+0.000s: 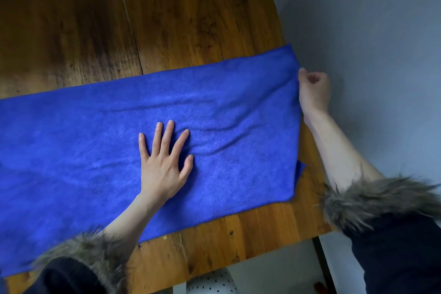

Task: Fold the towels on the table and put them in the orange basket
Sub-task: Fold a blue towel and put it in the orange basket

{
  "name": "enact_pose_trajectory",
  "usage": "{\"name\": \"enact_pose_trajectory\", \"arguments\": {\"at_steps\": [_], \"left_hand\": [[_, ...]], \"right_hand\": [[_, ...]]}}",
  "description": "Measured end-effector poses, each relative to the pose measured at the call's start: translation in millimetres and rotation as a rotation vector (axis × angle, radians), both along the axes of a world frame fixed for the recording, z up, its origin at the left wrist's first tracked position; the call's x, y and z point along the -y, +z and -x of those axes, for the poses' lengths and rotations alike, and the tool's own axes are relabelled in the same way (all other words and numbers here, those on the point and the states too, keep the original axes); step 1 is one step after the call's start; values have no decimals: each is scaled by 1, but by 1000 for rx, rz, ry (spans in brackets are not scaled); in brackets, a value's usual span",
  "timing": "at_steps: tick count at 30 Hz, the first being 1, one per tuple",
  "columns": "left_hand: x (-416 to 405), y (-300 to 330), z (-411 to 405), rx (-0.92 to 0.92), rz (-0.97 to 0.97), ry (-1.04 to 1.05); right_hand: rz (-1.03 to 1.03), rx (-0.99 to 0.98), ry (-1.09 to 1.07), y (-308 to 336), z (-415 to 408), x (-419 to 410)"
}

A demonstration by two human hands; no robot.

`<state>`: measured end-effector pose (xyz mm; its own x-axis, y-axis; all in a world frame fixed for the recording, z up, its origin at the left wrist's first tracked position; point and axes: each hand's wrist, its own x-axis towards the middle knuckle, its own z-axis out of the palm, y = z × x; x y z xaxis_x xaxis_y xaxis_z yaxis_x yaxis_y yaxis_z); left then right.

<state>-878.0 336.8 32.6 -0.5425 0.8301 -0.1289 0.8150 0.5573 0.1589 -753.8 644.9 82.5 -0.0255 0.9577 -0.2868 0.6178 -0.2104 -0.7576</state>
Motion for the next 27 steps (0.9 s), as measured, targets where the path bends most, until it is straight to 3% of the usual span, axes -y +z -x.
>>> {"name": "enact_pose_trajectory", "arguments": {"at_steps": [7,12,20,23,27], "left_hand": [[-2,3,-1,70,-18,33],[-19,7,-26,98,-82,42],[-27,-2,-66,66,-31,-60],[-24,-2,-62,59,-8,-94],[-22,-3,-59,50,56,-121]], "right_hand": [[145,64,43,-12,-57,35],[382,173,158,-13,-92,72],[324,384,403,-5,-131,113],[310,342,315,-7,-138,117],[279,136,-70,-5,-163,110]]}}
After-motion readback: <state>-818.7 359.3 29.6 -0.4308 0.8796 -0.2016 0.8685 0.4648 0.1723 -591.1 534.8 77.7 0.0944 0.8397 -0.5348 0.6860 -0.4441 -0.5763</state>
